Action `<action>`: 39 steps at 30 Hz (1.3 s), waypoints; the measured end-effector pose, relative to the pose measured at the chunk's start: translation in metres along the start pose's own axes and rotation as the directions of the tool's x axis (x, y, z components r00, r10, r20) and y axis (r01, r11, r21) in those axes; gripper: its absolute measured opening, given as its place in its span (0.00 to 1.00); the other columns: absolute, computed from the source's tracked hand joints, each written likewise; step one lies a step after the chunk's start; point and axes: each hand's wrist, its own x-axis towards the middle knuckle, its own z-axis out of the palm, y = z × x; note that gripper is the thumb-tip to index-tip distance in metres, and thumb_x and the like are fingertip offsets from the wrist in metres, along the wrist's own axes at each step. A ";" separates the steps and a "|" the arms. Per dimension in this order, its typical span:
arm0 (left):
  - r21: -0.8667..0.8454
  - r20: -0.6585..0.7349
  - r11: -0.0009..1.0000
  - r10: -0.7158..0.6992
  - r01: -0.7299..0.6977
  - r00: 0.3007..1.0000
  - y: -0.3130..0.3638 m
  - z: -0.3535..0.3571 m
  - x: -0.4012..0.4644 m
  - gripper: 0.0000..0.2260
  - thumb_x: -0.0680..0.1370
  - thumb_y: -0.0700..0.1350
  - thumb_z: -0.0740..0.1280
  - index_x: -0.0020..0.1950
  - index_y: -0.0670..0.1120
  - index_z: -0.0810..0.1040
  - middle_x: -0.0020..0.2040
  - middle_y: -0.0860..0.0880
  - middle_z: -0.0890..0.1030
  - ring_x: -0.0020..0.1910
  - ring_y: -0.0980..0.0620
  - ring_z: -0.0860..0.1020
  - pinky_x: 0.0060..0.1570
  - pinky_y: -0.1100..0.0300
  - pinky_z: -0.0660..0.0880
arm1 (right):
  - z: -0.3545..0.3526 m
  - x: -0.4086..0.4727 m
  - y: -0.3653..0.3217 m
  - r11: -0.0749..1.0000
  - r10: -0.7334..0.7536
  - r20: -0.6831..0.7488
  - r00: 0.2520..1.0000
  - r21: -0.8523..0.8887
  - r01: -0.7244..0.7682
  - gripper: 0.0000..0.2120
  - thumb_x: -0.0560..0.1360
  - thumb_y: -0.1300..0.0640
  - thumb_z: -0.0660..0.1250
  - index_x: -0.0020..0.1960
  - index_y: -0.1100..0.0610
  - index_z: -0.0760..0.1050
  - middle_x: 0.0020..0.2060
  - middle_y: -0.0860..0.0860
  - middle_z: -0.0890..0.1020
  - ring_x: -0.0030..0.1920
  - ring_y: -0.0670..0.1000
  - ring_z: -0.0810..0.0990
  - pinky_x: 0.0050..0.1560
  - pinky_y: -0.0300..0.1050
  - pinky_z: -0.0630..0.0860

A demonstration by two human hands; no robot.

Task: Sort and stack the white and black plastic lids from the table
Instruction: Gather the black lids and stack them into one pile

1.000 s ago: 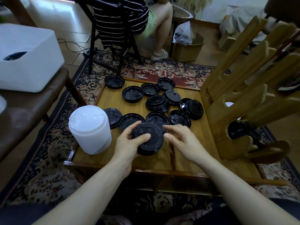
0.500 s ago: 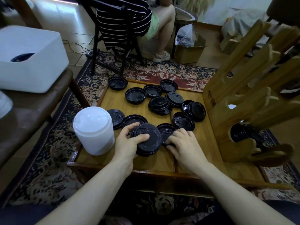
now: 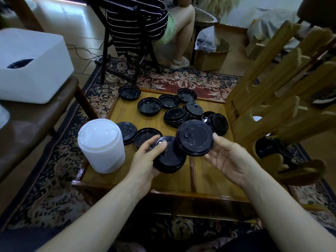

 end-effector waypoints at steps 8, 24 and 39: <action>0.021 0.068 0.999 -0.036 0.035 0.997 -0.001 -0.002 -0.001 0.13 0.84 0.43 0.60 0.66 0.51 0.77 0.55 0.49 0.86 0.55 0.47 0.84 0.44 0.49 0.81 | 0.008 0.005 0.014 0.991 0.102 0.023 0.995 -0.092 -0.099 0.11 0.80 0.57 0.63 0.57 0.64 0.77 0.44 0.59 0.84 0.40 0.54 0.84 0.35 0.44 0.83; 0.102 0.183 0.995 -0.014 -0.005 0.983 -0.002 0.005 -0.008 0.21 0.76 0.56 0.66 0.67 0.49 0.77 0.59 0.48 0.84 0.59 0.47 0.83 0.48 0.50 0.82 | 0.011 0.001 0.023 0.821 -0.174 -0.003 0.985 -0.553 0.144 0.06 0.75 0.55 0.71 0.52 0.52 0.81 0.40 0.48 0.84 0.33 0.42 0.79 0.27 0.35 0.74; 0.007 0.202 0.999 0.048 -0.050 0.978 -0.003 0.004 -0.005 0.18 0.77 0.40 0.68 0.66 0.50 0.77 0.56 0.47 0.85 0.51 0.50 0.85 0.40 0.55 0.83 | 0.006 0.011 0.027 0.929 0.000 0.094 0.996 -0.369 0.035 0.20 0.76 0.56 0.70 0.66 0.57 0.75 0.53 0.57 0.84 0.46 0.54 0.86 0.37 0.43 0.81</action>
